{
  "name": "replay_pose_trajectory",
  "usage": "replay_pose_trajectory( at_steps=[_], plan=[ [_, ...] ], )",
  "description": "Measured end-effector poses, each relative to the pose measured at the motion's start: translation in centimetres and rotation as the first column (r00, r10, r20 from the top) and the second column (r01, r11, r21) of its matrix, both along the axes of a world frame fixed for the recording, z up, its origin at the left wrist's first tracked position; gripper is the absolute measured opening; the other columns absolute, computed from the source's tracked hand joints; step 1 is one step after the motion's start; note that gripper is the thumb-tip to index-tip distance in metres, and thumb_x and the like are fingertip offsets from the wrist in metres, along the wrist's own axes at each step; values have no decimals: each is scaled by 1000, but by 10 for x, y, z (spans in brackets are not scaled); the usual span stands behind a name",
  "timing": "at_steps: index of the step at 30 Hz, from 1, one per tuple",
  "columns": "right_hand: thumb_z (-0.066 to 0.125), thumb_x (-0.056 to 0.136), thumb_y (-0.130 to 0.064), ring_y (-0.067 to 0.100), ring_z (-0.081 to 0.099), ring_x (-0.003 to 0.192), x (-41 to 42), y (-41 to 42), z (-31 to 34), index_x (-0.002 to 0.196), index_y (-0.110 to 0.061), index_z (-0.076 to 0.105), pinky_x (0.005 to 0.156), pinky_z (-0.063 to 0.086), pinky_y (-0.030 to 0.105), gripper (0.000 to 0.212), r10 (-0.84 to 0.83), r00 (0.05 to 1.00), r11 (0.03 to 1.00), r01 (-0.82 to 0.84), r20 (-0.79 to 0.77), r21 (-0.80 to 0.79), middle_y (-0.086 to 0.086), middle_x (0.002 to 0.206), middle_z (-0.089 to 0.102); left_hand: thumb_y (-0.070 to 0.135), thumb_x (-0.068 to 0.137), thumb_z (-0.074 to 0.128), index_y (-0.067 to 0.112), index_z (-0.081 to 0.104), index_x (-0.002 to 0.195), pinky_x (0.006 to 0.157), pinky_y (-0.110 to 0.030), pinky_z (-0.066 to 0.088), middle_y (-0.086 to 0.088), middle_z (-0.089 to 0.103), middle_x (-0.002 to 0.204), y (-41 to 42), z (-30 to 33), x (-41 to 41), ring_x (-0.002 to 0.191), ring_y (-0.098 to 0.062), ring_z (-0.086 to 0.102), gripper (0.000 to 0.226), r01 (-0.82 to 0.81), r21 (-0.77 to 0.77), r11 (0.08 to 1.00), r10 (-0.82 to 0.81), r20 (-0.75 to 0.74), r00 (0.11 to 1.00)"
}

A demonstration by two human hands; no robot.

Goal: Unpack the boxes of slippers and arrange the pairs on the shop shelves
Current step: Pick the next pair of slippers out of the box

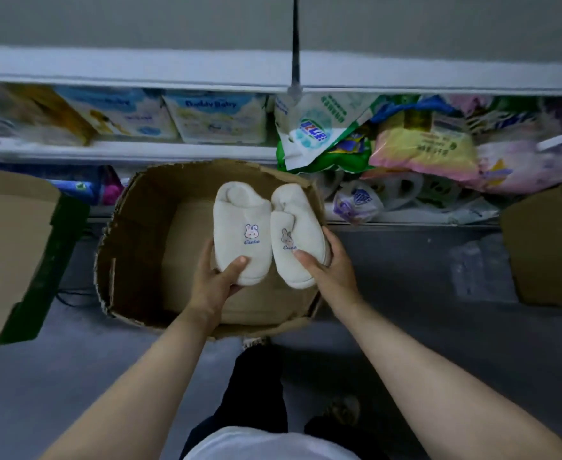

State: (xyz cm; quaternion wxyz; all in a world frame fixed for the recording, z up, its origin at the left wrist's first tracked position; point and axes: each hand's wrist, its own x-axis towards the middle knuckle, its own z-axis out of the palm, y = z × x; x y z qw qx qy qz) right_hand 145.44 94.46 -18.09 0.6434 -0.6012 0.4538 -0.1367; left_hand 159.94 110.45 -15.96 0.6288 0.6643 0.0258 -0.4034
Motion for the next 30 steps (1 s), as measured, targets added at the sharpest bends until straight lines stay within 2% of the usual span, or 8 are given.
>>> replay_pose_trajectory(
  at_steps=[6, 9, 14, 17, 20, 22, 24, 30],
  plan=[
    [85, 78, -32, 6, 61, 120, -107, -45, 66, 141, -21, 52, 105, 50, 32, 72, -135, 975, 986, 151, 178, -77, -6, 134, 63, 12, 83, 77, 37, 44, 144, 77, -41, 61, -1, 68, 124, -46, 60, -101, 107, -22, 70, 74, 89, -132, 987, -73, 120, 990],
    [80, 84, -18, 2, 61, 114, -168, -77, 102, 141, -18, 50, 102, 49, 22, 65, -182, 952, 965, 221, 248, -139, -5, 130, 63, 11, 82, 77, 33, 39, 148, 79, -41, 61, -3, 67, 126, -83, 86, -156, 108, -22, 70, 79, 135, -211, 968, -102, 161, 982],
    [81, 84, -31, 3, 59, 120, -265, -131, 147, 144, -26, 48, 103, 50, 29, 69, -245, 916, 909, 332, 319, -254, -7, 136, 60, 12, 78, 82, 32, 40, 147, 83, -47, 60, 0, 64, 133, -149, 119, -232, 115, -23, 66, 83, 272, -298, 915, -200, 251, 947],
    [80, 84, -32, 2, 59, 120, -311, -162, 172, 145, -27, 48, 102, 51, 31, 69, -284, 889, 876, 393, 359, -281, -12, 134, 61, 15, 75, 83, 34, 40, 148, 74, -42, 58, 0, 62, 134, -190, 142, -268, 100, -17, 71, 87, 360, -334, 871, -265, 297, 917],
    [78, 86, -29, -9, 59, 113, -348, -193, 196, 145, -27, 47, 98, 51, 24, 67, -308, 845, 845, 454, 438, -282, -25, 124, 59, 23, 74, 82, 41, 42, 144, 84, -54, 42, 3, 65, 129, -233, 162, -297, 87, -24, 62, 82, 442, -350, 826, -327, 342, 881],
    [77, 87, -30, -11, 58, 112, -371, -217, 210, 147, -26, 46, 96, 52, 22, 68, -328, 820, 821, 493, 469, -288, -27, 124, 57, 26, 72, 85, 40, 40, 147, 93, -54, 41, 3, 67, 129, -265, 173, -315, 97, -24, 64, 89, 477, -351, 806, -348, 370, 861],
    [78, 86, -31, -5, 59, 117, -394, -246, 221, 148, -27, 46, 96, 53, 25, 70, -340, 796, 801, 524, 500, -290, -20, 131, 58, 25, 71, 88, 37, 39, 148, 91, -54, 53, 5, 67, 129, -300, 187, -335, 112, -25, 67, 92, 498, -356, 791, -349, 405, 845],
    [77, 86, -28, 3, 62, 117, -460, -356, 250, 142, -32, 48, 93, 57, 29, 63, -341, 750, 748, 581, 566, -319, -13, 133, 60, 21, 77, 82, 34, 39, 149, 86, -47, 58, -3, 61, 137, -427, 210, -396, 118, -24, 64, 84, 546, -448, 708, -357, 440, 824]
  ],
)
